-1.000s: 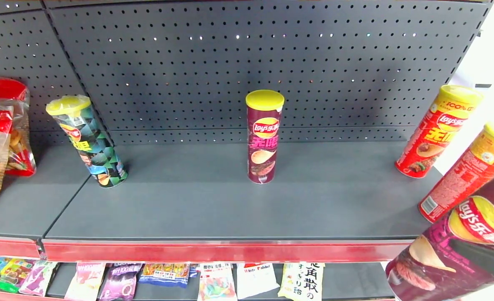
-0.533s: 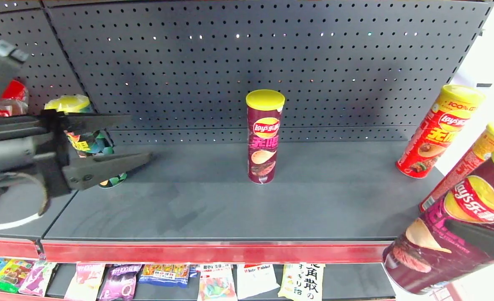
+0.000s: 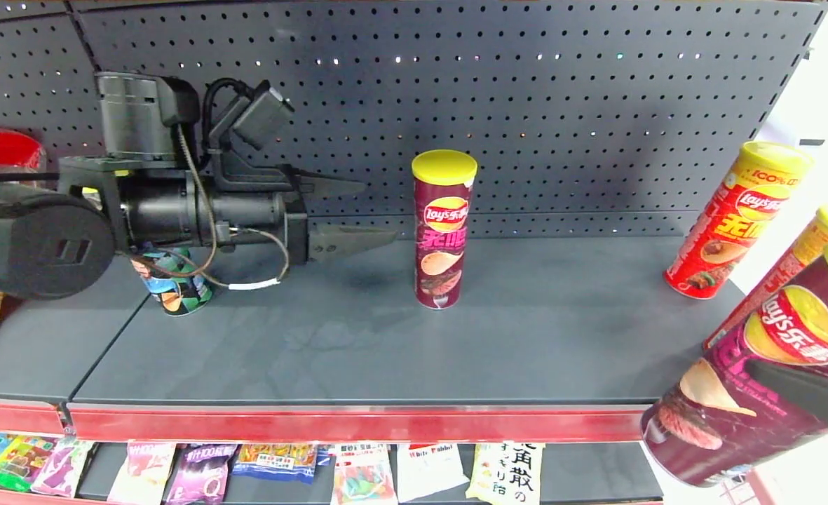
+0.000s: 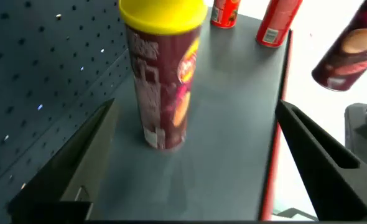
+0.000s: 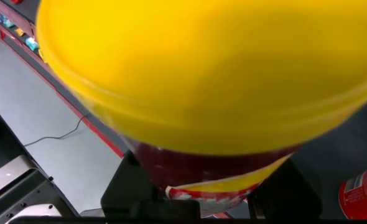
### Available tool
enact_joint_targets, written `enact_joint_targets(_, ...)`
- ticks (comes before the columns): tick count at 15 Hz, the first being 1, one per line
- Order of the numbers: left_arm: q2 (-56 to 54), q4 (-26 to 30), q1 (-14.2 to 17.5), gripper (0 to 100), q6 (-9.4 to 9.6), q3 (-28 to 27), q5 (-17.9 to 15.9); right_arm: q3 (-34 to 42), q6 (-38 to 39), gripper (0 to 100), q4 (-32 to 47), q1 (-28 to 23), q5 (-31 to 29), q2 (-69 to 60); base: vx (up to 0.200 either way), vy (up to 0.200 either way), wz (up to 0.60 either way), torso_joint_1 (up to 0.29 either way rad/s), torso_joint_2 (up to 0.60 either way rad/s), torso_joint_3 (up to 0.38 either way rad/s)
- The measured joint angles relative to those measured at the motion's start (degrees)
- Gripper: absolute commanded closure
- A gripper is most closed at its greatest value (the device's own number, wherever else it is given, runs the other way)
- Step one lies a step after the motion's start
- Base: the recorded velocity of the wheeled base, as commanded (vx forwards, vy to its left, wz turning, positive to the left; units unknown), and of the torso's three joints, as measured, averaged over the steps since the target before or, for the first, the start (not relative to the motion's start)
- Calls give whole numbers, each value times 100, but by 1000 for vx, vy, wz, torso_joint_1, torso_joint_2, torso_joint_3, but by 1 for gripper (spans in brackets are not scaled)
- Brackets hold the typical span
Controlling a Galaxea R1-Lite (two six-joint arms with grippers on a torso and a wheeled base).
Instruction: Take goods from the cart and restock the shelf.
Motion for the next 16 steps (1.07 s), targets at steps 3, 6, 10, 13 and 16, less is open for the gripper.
enact_joint_targets(3,506,0,-96,0,258,-455,74,0,0,100,0,0,2,1,0,0,0,0,0,0)
enact_joint_targets(6,842,-5,-168,0,274,-778,105,0,4,100,0,-2,-2,1,0,0,0,0,0,0)
enact_joint_targets(10,1257,9,-317,0,274,-1252,184,-24,4,100,9,-2,-7,6,0,0,0,0,0,0)
enact_joint_targets(13,1530,9,-373,0,274,-1626,213,-79,4,100,9,4,-16,23,0,0,0,0,0,0)
enact_joint_targets(16,1758,28,-435,0,269,-1908,215,-82,4,100,11,9,-24,41,0,0,0,0,0,0)
